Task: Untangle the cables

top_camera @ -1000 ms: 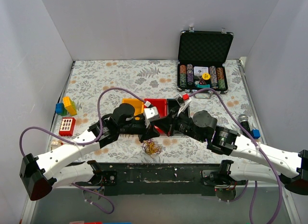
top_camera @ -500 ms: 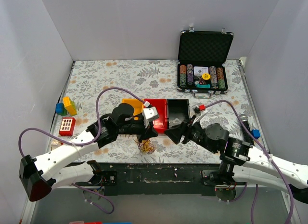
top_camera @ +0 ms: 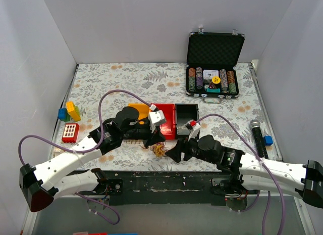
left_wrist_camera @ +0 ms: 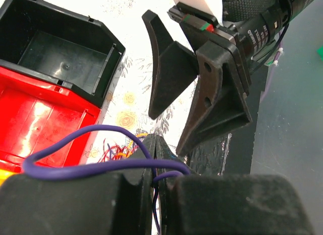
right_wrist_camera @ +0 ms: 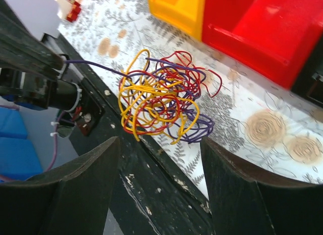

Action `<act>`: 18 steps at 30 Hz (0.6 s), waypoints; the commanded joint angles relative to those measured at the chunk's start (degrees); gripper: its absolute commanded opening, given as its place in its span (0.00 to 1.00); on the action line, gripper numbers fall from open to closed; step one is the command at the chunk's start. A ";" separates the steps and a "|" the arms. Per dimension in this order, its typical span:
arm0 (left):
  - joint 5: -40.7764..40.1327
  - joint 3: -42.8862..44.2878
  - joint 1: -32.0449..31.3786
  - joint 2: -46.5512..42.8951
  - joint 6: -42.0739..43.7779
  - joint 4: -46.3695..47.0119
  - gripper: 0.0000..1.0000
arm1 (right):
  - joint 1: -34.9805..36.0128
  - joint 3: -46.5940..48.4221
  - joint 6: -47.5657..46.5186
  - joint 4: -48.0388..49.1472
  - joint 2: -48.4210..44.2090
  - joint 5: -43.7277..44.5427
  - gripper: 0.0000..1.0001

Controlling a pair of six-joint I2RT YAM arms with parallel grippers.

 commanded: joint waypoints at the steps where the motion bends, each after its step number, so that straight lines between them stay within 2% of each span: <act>1: 0.19 2.82 0.29 -0.37 0.38 -0.04 0.00 | 0.39 0.62 -3.29 10.36 1.68 -3.21 0.73; 11: 0.10 3.70 0.47 0.25 -0.06 -0.04 0.00 | 1.01 2.64 -6.45 17.39 8.54 -9.19 0.72; 16: 0.63 4.06 0.73 0.16 -0.41 -0.31 0.00 | 1.09 1.94 -7.07 19.77 8.72 -8.84 0.71; 18: 0.80 4.15 0.73 0.16 -0.77 -0.22 0.00 | 1.18 2.02 -7.16 20.65 9.07 -7.61 0.67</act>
